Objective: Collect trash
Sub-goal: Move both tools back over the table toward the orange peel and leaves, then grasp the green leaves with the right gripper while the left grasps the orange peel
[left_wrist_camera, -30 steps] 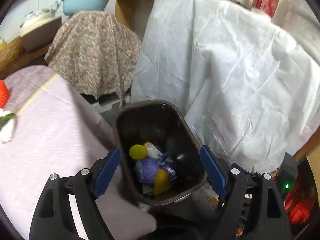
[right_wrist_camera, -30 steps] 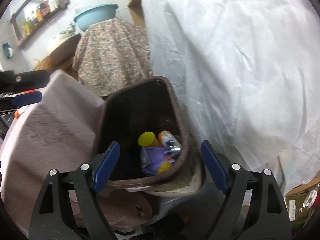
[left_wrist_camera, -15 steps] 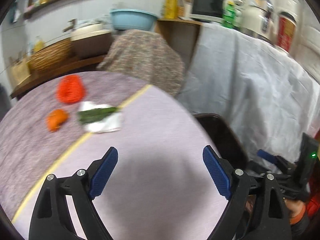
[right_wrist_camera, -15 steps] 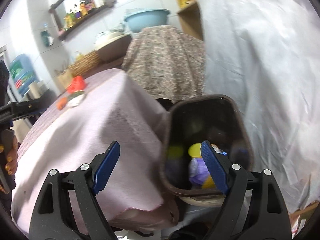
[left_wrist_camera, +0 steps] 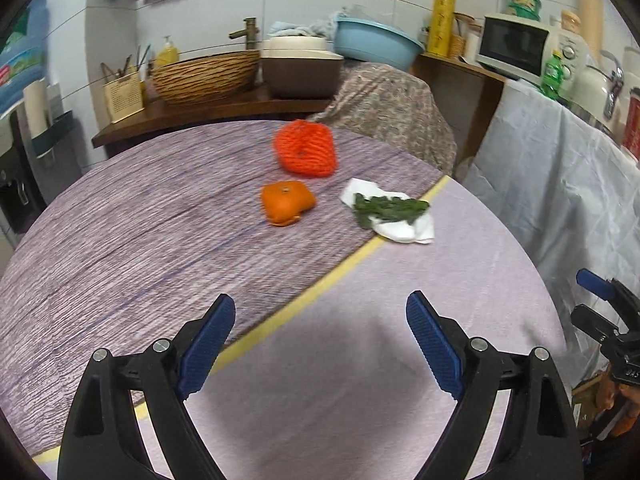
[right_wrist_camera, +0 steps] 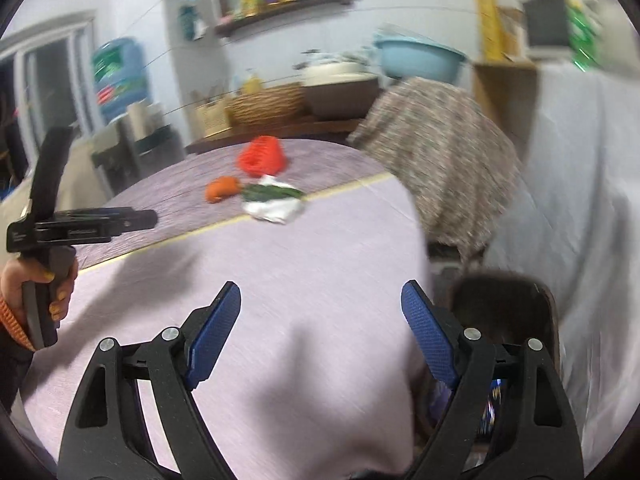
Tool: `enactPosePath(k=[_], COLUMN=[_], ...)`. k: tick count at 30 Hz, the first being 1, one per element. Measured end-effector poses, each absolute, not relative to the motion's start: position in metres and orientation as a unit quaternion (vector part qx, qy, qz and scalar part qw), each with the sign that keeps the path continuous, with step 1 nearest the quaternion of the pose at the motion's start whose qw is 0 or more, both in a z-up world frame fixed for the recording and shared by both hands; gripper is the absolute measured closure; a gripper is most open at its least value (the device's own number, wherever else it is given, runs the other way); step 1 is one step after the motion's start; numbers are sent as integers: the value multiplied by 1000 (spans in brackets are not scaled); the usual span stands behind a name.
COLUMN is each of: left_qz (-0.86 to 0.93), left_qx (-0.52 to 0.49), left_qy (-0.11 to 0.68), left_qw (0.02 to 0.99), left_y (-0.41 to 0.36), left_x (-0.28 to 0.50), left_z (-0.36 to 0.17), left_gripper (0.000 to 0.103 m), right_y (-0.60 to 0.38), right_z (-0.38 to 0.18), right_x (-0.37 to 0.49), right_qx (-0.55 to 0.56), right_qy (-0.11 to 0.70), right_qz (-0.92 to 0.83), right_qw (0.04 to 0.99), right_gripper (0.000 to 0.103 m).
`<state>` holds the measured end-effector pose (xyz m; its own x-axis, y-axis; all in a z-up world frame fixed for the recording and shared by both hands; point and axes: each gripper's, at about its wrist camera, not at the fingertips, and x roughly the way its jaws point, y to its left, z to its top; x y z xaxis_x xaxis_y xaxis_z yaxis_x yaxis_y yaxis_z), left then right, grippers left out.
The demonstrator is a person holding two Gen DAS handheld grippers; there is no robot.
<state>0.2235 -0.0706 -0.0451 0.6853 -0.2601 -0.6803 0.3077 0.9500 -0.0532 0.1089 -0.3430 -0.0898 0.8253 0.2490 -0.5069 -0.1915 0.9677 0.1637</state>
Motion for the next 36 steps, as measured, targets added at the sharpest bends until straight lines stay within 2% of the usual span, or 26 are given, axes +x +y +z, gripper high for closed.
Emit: enactPosePath(k=[3, 5, 13, 19, 24, 26, 28, 32, 36], left_qz=[-148, -145, -145, -150, -155, -157, -156, -154, -153], left_qx=[28, 27, 28, 35, 36, 36, 37, 35, 35], left_qy=[365, 366, 377, 379, 386, 389, 390, 392, 394], left_qw=[919, 919, 914, 913, 909, 907, 907, 906, 905], left_y=[-57, -49, -33, -31, -32, -32, -32, -32, -35], left_x=[227, 230, 242, 246, 255, 258, 260, 264, 273], left_z=[-46, -48, -55, -57, -61, -63, -64, -66, -68], left_gripper=[17, 17, 17, 17, 17, 17, 17, 17, 17], right_y=[-312, -294, -250, -227, -216, -217, -222, -231, -244], right_z=[-76, -70, -65, -76, -88, -93, -93, -87, -77], right_x=[125, 137, 212, 261, 286, 295, 297, 287, 275], right_qx=[3, -26, -76, -121, -154, -154, -135, -118, -87], right_qy=[263, 264, 308, 333, 349, 360, 360, 341, 322], right_qz=[147, 164, 195, 182, 163, 150, 156, 159, 159], right_qw=[954, 950, 928, 917, 910, 908, 910, 919, 929], right_gripper=[27, 37, 61, 69, 70, 84, 90, 95, 95])
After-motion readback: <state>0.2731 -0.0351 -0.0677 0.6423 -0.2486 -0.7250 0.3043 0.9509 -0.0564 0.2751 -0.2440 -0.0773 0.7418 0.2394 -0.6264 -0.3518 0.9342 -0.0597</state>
